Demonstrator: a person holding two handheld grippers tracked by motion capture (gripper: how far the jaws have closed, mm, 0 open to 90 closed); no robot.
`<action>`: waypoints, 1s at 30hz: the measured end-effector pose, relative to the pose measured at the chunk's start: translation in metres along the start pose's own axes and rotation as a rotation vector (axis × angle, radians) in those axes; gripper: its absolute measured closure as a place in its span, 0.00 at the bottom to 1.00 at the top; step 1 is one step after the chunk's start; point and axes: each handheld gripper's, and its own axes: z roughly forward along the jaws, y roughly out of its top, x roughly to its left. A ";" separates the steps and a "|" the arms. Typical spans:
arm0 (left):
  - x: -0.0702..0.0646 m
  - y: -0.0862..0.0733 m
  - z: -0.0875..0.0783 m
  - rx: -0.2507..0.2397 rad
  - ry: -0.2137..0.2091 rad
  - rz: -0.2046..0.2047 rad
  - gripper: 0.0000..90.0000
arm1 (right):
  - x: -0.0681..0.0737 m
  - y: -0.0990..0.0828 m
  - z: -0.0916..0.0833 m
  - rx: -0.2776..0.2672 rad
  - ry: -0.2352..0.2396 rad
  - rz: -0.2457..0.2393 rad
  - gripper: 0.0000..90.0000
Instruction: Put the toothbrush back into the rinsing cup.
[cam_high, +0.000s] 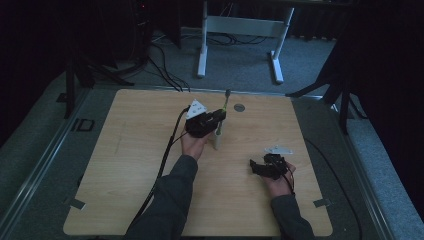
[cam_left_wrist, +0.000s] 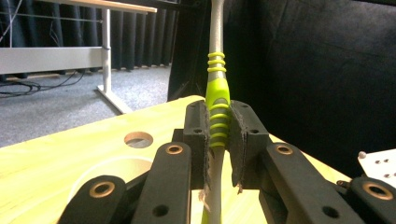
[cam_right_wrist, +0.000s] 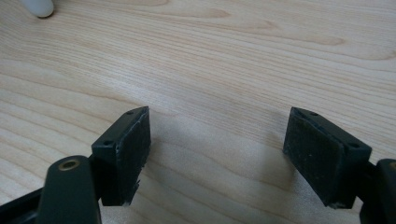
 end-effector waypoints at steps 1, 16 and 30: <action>0.000 -0.001 0.000 0.002 0.001 -0.003 0.87 | 0.000 0.000 0.000 0.000 0.000 0.000 0.25; 0.001 -0.010 -0.005 0.031 -0.003 -0.010 0.87 | 0.000 0.000 0.000 0.002 -0.001 -0.001 0.25; 0.003 -0.020 -0.019 0.166 -0.007 -0.028 0.44 | 0.000 0.000 0.000 0.001 0.000 -0.002 0.25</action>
